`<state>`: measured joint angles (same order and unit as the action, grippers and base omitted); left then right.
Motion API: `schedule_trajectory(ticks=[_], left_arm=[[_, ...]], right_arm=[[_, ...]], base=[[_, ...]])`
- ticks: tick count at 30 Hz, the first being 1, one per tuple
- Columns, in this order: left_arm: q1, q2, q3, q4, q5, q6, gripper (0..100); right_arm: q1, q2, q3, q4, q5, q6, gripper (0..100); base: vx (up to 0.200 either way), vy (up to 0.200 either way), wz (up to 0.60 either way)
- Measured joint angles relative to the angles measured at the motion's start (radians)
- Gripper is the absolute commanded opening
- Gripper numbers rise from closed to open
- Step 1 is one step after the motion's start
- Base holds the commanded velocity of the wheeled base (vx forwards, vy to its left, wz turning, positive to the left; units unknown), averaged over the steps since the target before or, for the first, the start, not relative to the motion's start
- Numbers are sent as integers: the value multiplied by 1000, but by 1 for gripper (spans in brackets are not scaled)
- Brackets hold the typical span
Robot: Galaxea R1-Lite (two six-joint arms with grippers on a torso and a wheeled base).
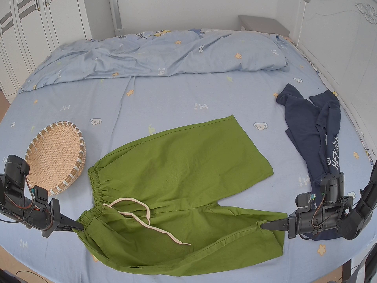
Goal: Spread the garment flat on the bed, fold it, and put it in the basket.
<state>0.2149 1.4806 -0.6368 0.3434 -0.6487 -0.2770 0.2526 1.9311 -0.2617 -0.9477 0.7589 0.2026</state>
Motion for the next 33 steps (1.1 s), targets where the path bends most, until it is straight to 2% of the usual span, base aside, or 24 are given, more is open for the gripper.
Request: schedule_trajectory(ticks=[13, 24, 33], left_arm=[[1, 2, -9, 1, 0, -9, 0], [0, 13, -66, 7, 0, -65, 0], [-8, 42, -151, 13, 0, -100, 0]], right_arm=[[-20, -58, -64, 39, 4, 19, 0], [-46, -188, -401, 401, 3, 31, 0], [-68, -234, -729, 620, 0, 32, 0]], base=[[0, 0, 0], [0, 0, 0], [0, 0, 0]])
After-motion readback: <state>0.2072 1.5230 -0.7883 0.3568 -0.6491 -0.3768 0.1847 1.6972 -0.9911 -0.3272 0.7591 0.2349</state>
